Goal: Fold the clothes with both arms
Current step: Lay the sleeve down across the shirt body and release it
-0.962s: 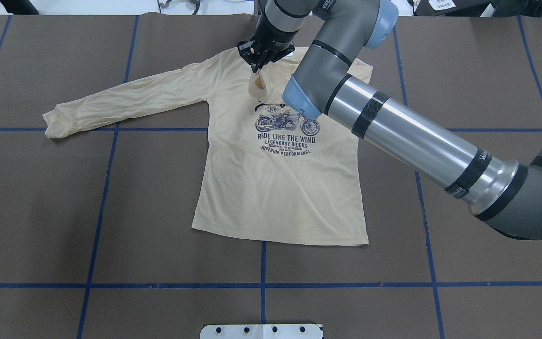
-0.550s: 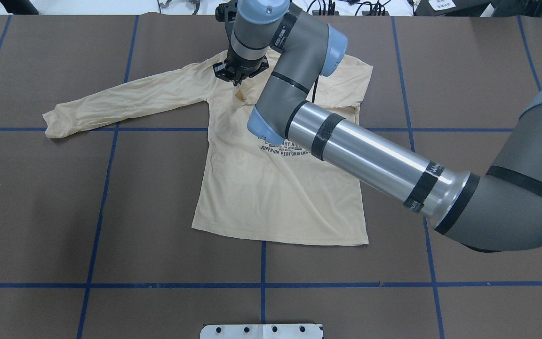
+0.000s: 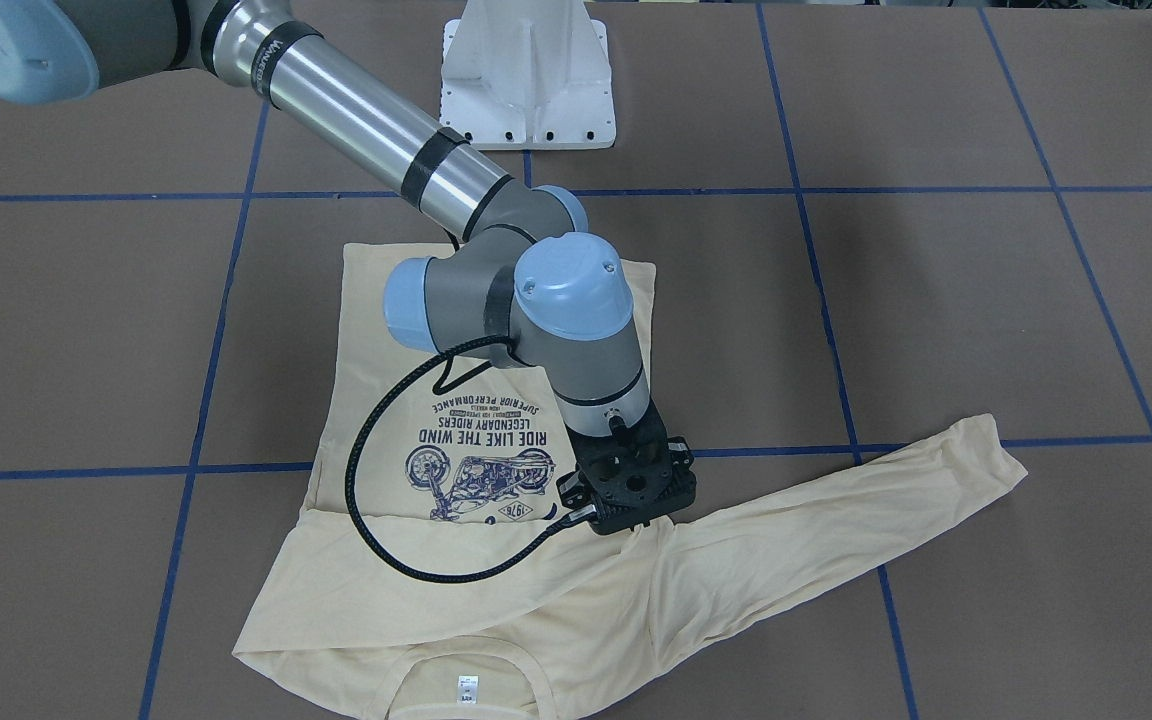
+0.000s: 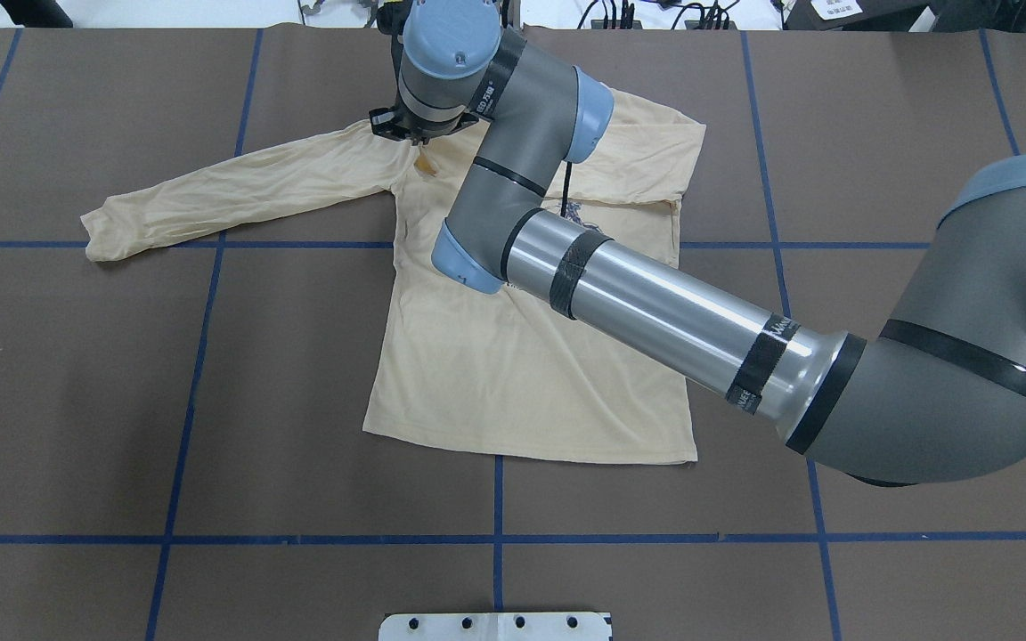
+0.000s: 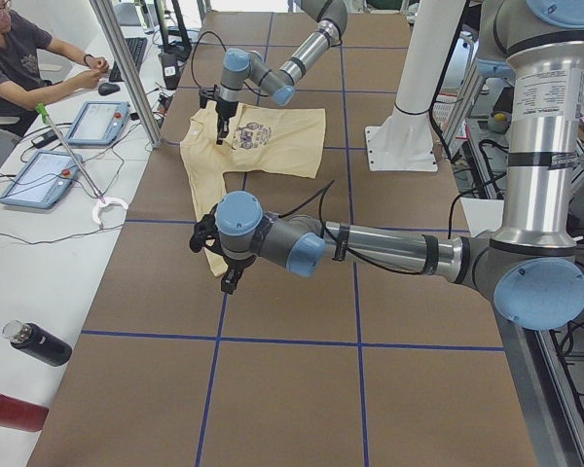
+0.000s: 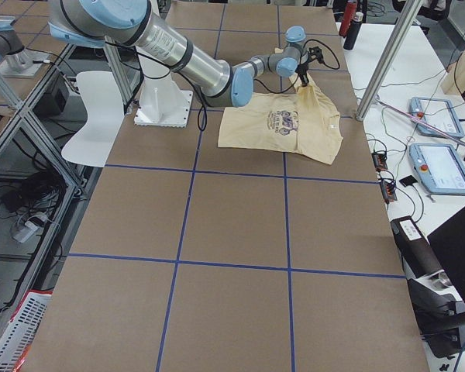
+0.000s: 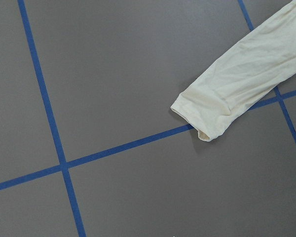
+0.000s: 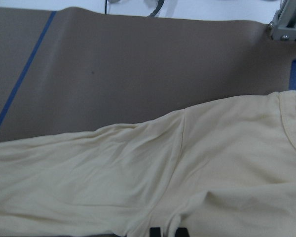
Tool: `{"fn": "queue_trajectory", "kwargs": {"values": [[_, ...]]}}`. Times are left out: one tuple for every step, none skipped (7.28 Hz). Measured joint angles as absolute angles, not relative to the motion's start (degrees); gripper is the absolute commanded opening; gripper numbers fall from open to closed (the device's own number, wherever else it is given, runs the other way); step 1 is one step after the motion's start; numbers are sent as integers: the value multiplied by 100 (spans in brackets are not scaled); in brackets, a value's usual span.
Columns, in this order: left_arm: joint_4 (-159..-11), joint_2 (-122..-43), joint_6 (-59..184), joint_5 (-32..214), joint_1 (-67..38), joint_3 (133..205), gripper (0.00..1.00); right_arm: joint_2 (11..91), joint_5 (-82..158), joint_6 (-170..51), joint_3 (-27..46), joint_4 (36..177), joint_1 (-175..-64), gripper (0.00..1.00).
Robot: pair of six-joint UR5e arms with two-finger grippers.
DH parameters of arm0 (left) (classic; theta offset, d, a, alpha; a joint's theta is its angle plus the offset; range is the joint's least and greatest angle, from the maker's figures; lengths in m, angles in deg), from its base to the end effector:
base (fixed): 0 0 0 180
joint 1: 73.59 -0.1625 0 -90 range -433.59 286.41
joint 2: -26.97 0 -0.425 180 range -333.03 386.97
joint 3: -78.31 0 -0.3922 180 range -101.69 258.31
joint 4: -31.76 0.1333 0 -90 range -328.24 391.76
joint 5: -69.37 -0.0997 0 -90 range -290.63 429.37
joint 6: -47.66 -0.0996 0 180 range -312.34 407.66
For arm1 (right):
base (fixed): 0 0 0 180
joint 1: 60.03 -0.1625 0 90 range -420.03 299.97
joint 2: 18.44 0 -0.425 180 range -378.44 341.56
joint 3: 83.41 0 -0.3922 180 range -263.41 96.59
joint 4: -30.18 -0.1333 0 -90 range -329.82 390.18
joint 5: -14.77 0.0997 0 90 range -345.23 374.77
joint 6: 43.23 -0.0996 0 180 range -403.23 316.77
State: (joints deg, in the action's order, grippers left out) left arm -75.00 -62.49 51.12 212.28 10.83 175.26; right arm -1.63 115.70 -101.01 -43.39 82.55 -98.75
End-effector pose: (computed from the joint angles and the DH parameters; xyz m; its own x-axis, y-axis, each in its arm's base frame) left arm -0.0049 -0.5039 0.5597 0.5740 0.3151 -0.7558 -0.0548 0.9357 0.3485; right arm -0.6316 -0.6530 0.0914 0.5802 -0.2058 0.7880 -0.2076 0.8982 0.3874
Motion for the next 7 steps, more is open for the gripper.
{"fn": "queue_trajectory", "kwargs": {"values": [[-7501, -6250, 5111, 21228, 1085, 17527, 100, -236, 11282, -10461, -4390, 8178, -9855, 98], [-7502, -6250, 5114, 21228, 1086, 17531, 100, -271, 11112, -10665, -4425, 8120, -9840, 98], [-7502, -6256, 5116, 21228, 1086, 17536, 100, -283, 11051, -10777, -4438, 8081, -9838, 98], [-7513, -6280, 5207, 21226, 1083, 17547, 100, -285, 11074, -10898, -4429, 8068, -9839, 99], [-7539, -6375, 5557, 21201, 1067, 17567, 100, -263, 11185, -11063, -4345, 8113, -9866, 99], [-7561, -6517, 6018, 21159, 1021, 17582, 100, -152, 11352, -11153, -4060, 8408, -9938, 99], [-7628, -6606, 6397, 21082, 920, 17570, 100, 47, 11600, -11139, -3568, 8999, -10068, 99]]}}
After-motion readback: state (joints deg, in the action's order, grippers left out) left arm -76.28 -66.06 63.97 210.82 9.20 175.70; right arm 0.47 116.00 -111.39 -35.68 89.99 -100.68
